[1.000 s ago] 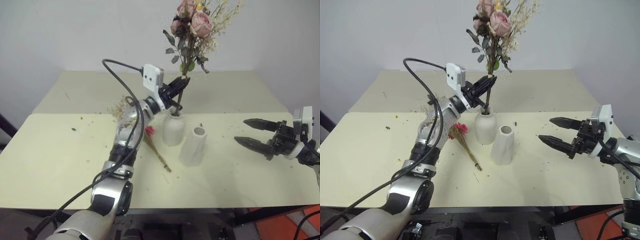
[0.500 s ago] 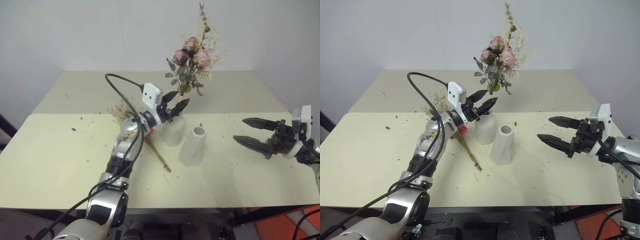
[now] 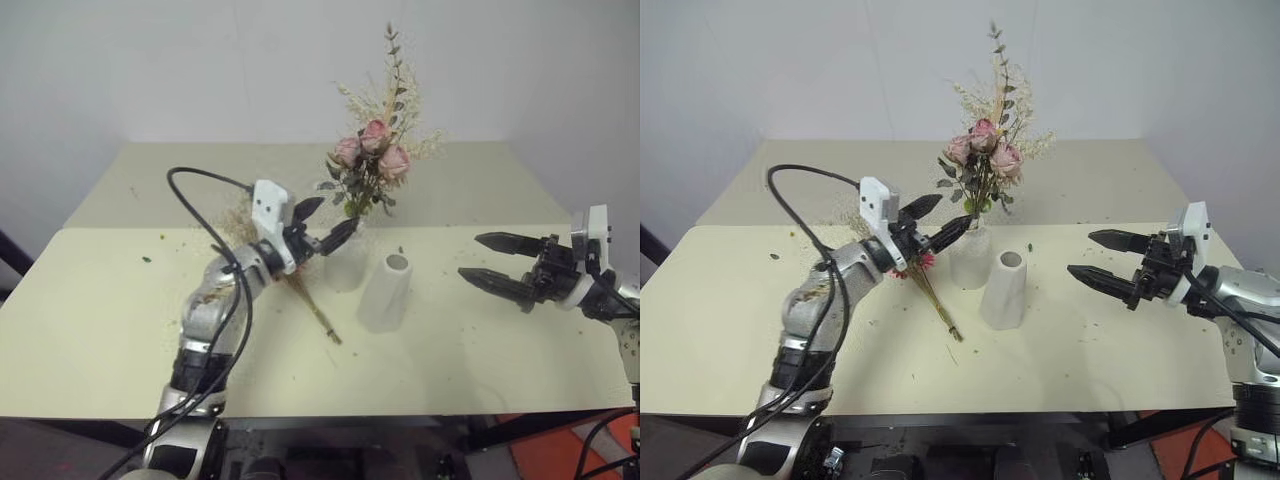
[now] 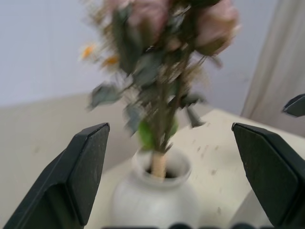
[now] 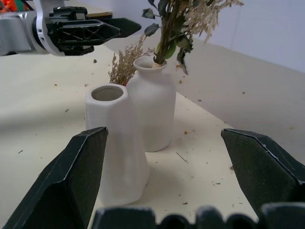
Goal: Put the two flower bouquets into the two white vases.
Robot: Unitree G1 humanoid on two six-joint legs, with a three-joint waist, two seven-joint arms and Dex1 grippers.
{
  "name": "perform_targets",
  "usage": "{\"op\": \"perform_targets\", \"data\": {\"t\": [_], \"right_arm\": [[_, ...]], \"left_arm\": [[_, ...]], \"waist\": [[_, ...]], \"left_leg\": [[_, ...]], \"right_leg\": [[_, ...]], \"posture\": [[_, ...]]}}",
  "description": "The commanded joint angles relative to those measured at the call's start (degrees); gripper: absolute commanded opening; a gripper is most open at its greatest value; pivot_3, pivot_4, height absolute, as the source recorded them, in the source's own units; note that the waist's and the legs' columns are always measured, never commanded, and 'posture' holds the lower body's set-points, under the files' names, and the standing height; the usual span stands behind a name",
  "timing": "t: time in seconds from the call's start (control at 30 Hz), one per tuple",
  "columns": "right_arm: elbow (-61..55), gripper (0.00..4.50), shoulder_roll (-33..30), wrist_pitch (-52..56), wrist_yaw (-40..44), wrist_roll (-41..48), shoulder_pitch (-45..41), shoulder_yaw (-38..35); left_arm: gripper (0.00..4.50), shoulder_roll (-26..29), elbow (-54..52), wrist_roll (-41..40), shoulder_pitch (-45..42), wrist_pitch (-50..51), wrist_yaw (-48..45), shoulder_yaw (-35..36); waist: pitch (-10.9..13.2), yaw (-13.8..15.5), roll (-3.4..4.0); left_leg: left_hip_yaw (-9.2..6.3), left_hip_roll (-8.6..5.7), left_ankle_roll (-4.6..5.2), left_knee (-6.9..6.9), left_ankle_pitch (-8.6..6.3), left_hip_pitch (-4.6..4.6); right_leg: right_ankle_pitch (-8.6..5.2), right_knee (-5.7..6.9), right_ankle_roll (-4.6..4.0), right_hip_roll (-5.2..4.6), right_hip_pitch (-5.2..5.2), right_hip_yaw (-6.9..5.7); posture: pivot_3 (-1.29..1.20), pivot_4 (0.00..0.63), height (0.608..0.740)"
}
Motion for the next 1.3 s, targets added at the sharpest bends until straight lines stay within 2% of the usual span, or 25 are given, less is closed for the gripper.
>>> {"op": "perform_targets", "data": {"t": [0.03,0.2,0.33,0.43,0.63,0.8,0.9,1.07,1.3], "right_arm": [[0.2,4.5,-1.4,-1.8,2.1,-0.2,-2.2,-0.4],[2.6,4.5,-2.3,-2.8,5.0,-1.5,-5.8,0.8],[5.0,4.5,-2.3,-3.8,6.7,-2.7,-8.3,2.2],[6.6,4.5,-2.2,-4.8,7.9,-3.6,-10.1,3.2],[10.7,4.5,-2.3,-6.9,10.6,-5.4,-14.2,4.9],[13.0,4.5,-1.7,-8.2,12.0,-6.5,-16.1,5.7],[13.4,4.5,-1.3,-8.7,12.2,-6.7,-16.2,5.9],[13.1,4.5,-0.8,-8.8,12.1,-6.7,-16.1,6.0],[11.5,4.5,-0.4,-8.5,11.6,-6.2,-14.6,5.5]], "left_arm": [[4.49,1.4,-7.5,-3.4,-2.0,16.8,8.2,3.3],[4.49,0.4,-12.4,-5.4,-5.6,35.0,16.6,8.4],[4.49,-2.2,-10.2,-2.6,-11.4,47.5,22.2,12.9],[4.49,-1.2,-7.1,-3.4,-13.6,51.8,25.3,12.3],[4.49,5.9,2.4,-19.0,-16.0,51.9,33.9,6.5],[4.49,19.3,15.7,-45.5,-22.7,51.9,42.3,-5.9],[4.49,23.2,21.4,-57.7,-24.7,51.9,49.7,-11.3],[4.49,23.2,27.6,-69.7,-26.3,51.9,59.8,-16.7],[4.49,17.8,35.8,-76.0,-26.7,48.5,73.2,-17.4]], "waist": [[0.0,0.0,0.0],[0.0,0.0,0.0],[0.0,0.0,-0.01],[0.0,0.0,0.0],[0.0,-0.5,0.0],[0.0,-0.5,0.01],[0.0,-0.4,0.01],[0.0,0.0,0.01],[0.0,0.2,0.01]], "left_leg": [[0.0,0.0,0.0,0.0,0.0,0.0],[-0.01,0.0,0.0,0.0,0.0,-0.01],[-0.02,-0.01,0.0,0.01,0.0,0.0],[-0.02,-0.01,-0.01,-0.01,0.0,0.0],[-0.02,-0.01,-0.02,-0.02,0.0,0.02],[-0.04,-0.01,-0.02,-0.02,0.0,-0.01],[-0.03,-0.03,-0.02,-0.05,-0.01,-0.01],[-0.04,-0.04,-0.03,-0.03,0.0,0.0],[-0.04,-0.07,-0.04,-0.03,0.0,-0.03]], "right_leg": [[0.0,0.0,0.0,0.0,0.01,0.0],[-0.01,-0.03,0.01,0.0,0.0,-0.02],[-0.01,-0.04,0.01,0.0,0.03,-0.04],[-0.01,-0.07,0.01,0.0,0.03,-0.04],[0.0,0.0,0.0,0.0,-0.02,-0.02],[-0.01,0.07,0.02,-0.02,-0.08,-0.02],[-0.03,0.04,0.05,-0.05,-0.07,0.0],[-0.03,0.09,0.04,-0.05,-0.08,0.0],[-0.02,0.05,0.02,-0.06,-0.09,0.0]], "posture": [[0.0,0.15,0.74],[0.0,0.15,0.74],[0.0,0.15,0.74],[0.0,0.15,0.74],[0.0,0.15,0.74],[0.0,0.15,0.74],[0.0,0.15,0.74],[0.0,0.15,0.74],[0.0,0.15,0.74]]}}
